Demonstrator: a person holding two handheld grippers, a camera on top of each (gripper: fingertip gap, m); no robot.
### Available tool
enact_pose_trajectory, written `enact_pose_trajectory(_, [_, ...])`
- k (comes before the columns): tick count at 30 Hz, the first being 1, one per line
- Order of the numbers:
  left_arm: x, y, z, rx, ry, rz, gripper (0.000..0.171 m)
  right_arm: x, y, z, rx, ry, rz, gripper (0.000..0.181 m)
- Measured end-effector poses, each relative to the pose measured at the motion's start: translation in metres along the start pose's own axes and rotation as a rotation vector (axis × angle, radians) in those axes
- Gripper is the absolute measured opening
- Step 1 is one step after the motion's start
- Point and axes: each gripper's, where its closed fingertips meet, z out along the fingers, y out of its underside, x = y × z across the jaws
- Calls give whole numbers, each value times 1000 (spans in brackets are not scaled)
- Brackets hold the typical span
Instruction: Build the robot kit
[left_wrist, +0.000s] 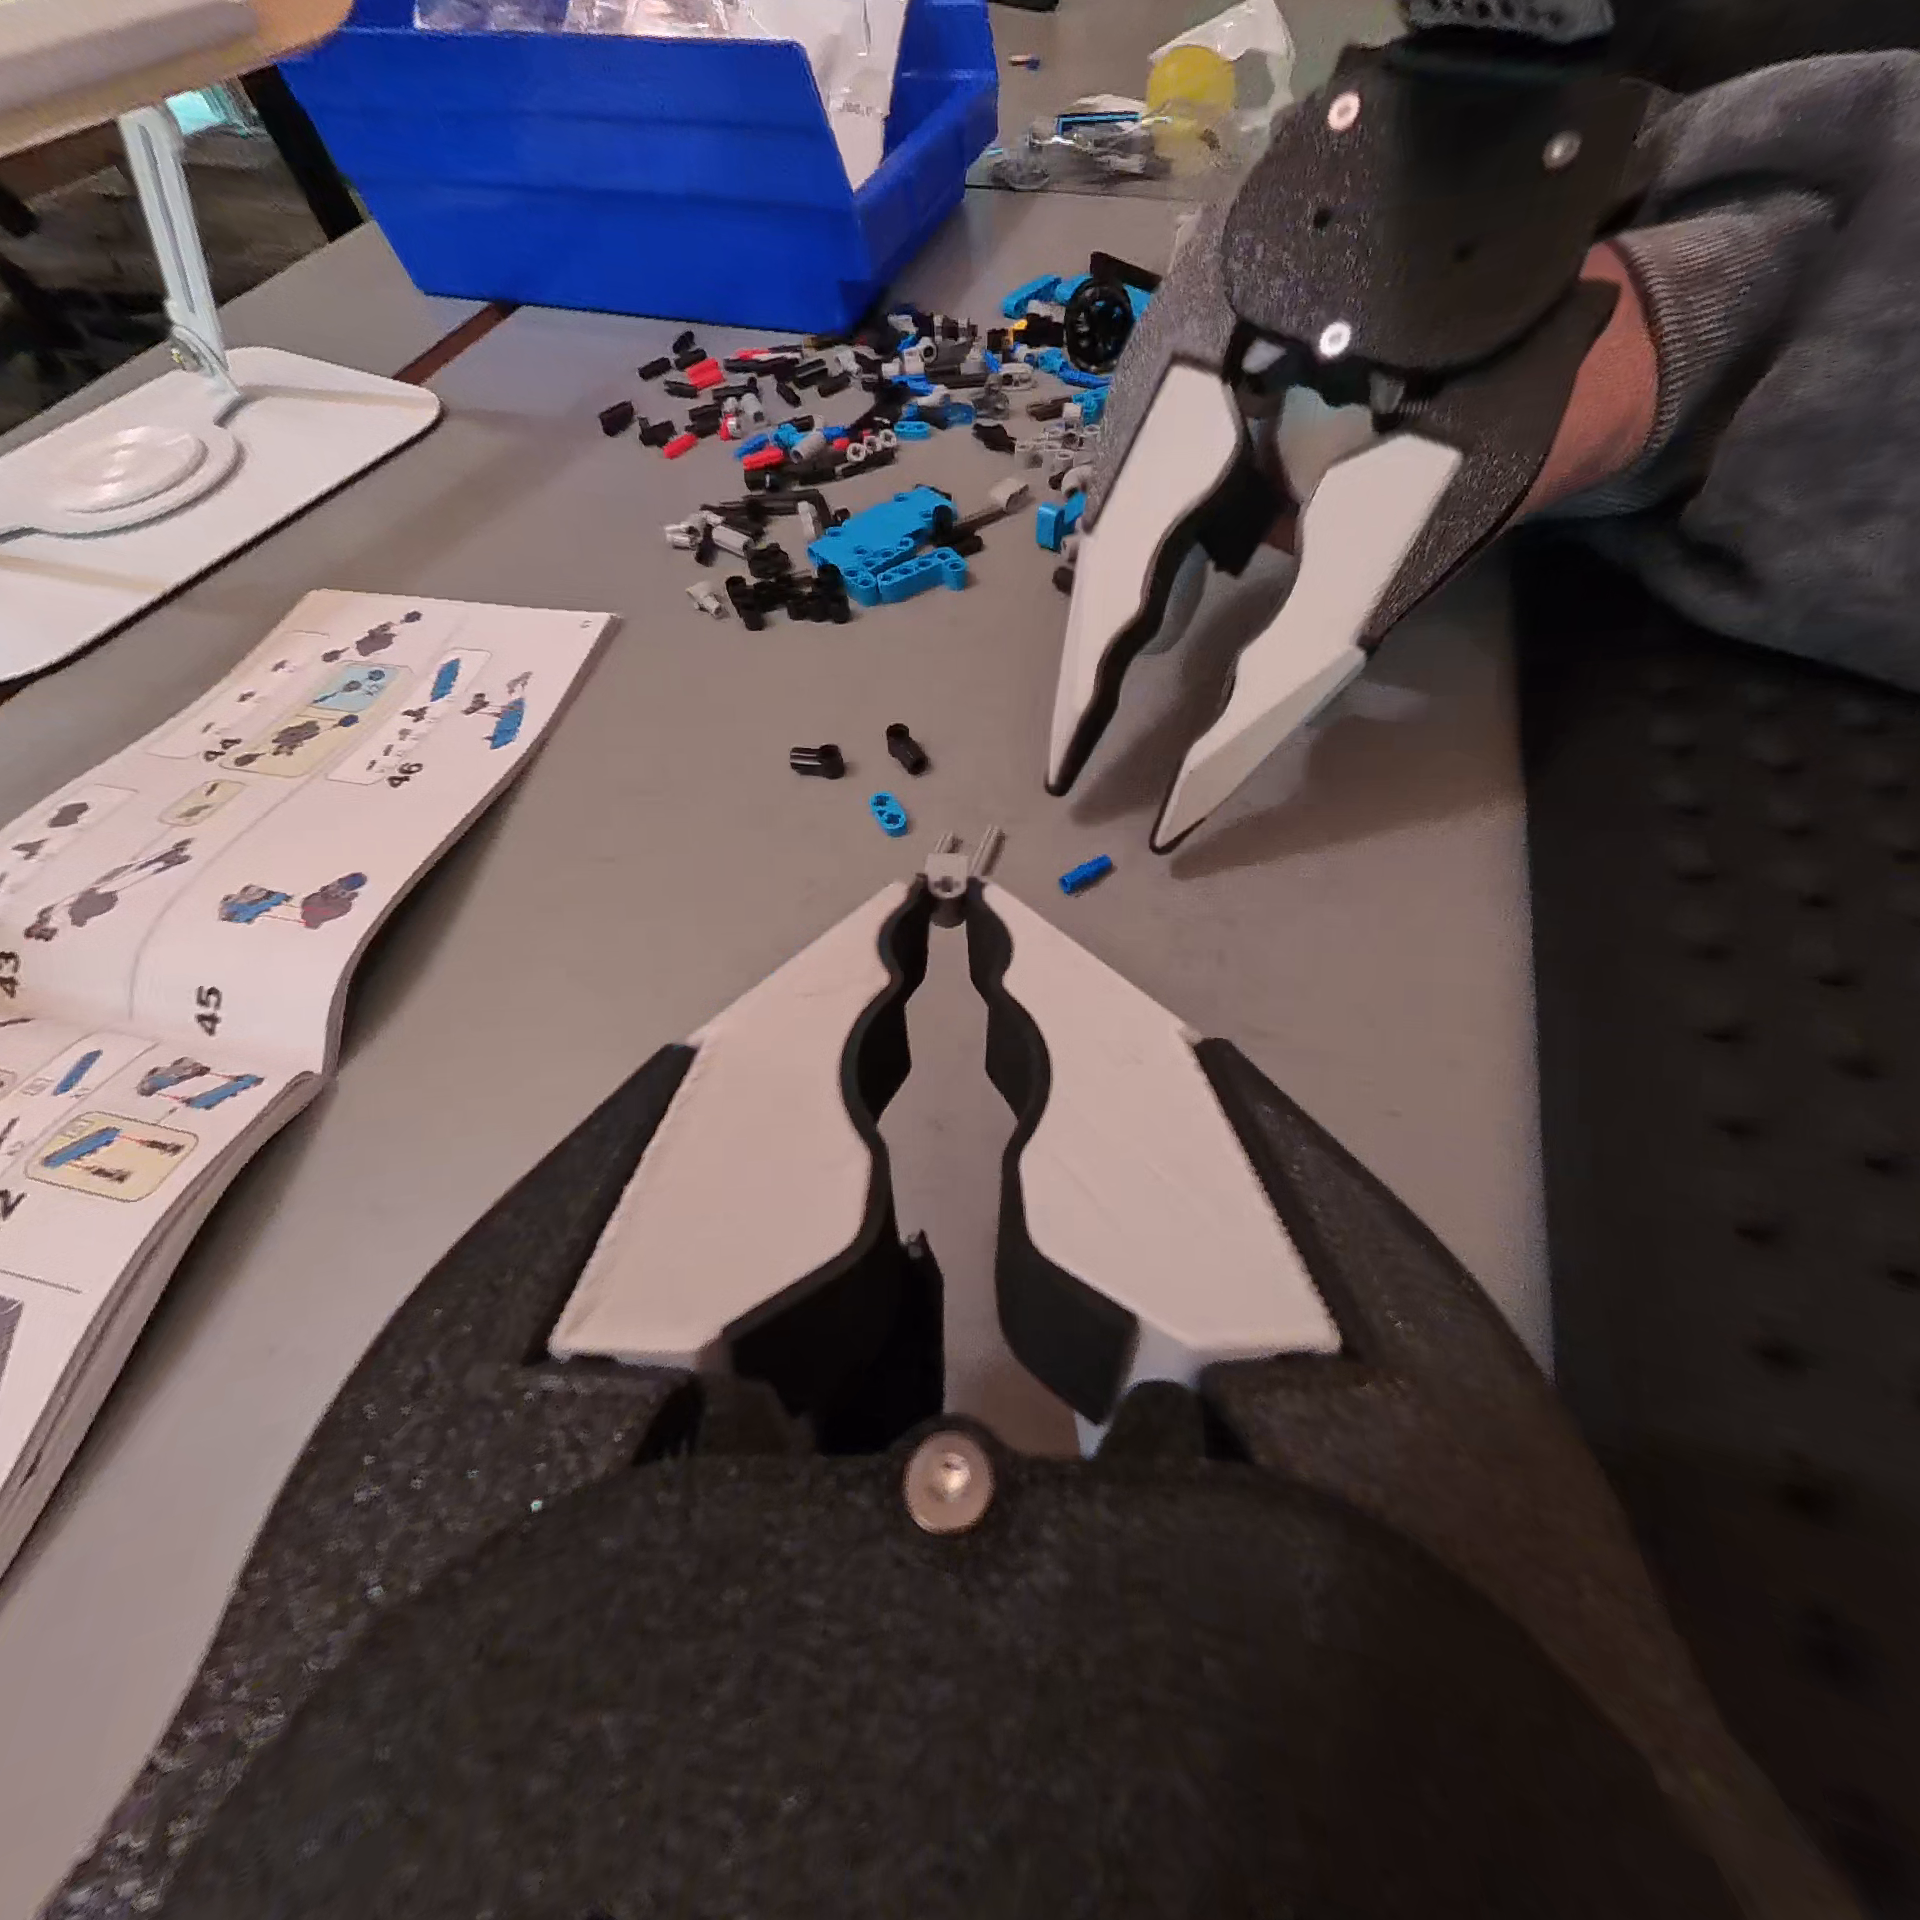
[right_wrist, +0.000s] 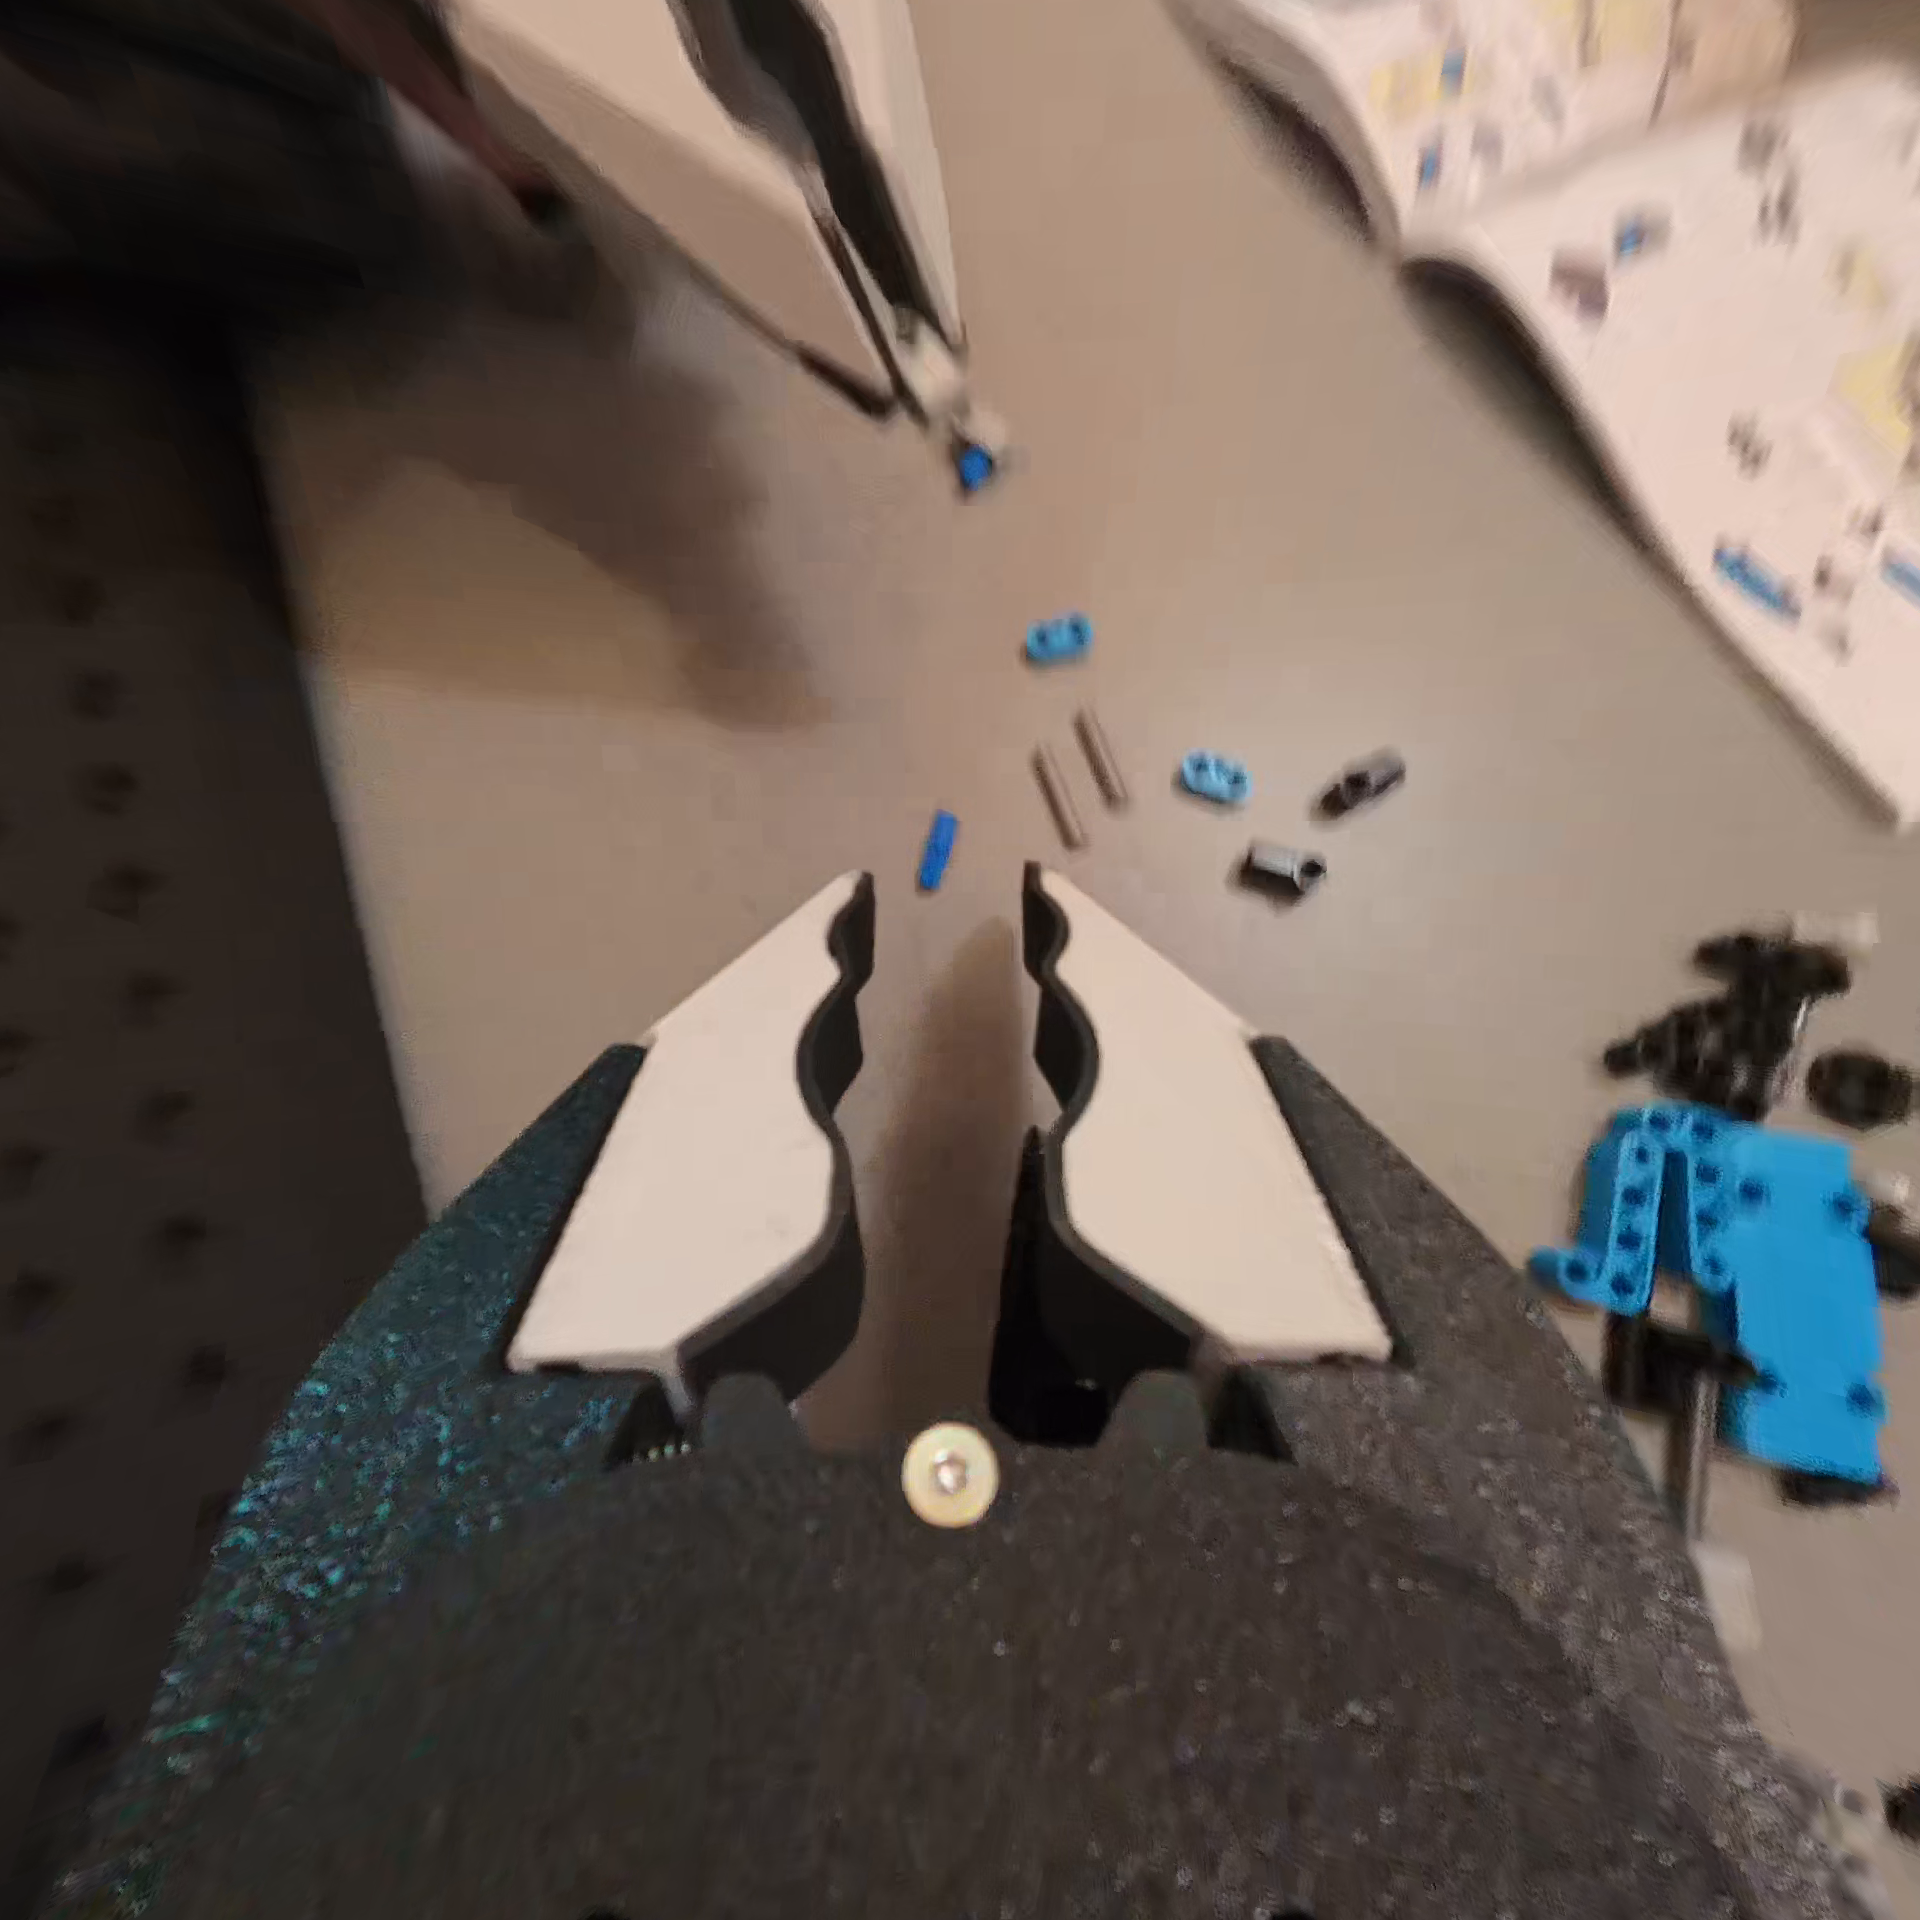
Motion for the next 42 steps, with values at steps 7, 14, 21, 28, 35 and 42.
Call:
enact_pose_trajectory(7, [18, 19, 22, -123, -2, 130, 6, -2, 6, 5, -27, 48, 77, 18])
enact_pose_trajectory(14, [19, 20, 27, -137, -30, 161, 6, -3, 3, 13, -34, 51, 111, 18])
enact_pose_trajectory(21, [20, 18, 30, -125, -35, 184, 6, 4, 1, 17, 1, 35, 204, 5])
enact_pose_trajectory(28, [12, 17, 28, -117, -68, 158, 6, 3, -1, 18, -12, 114, 151, 4])
enact_pose_trajectory(35, [11, 18, 29, -129, -71, 167, 6, 3, -3, 20, 4, 85, 164, 4])
enact_pose_trajectory(42, [7, 17, 30, -124, -82, 153, 6, 4, -4, 21, -3, 75, 175, 3])
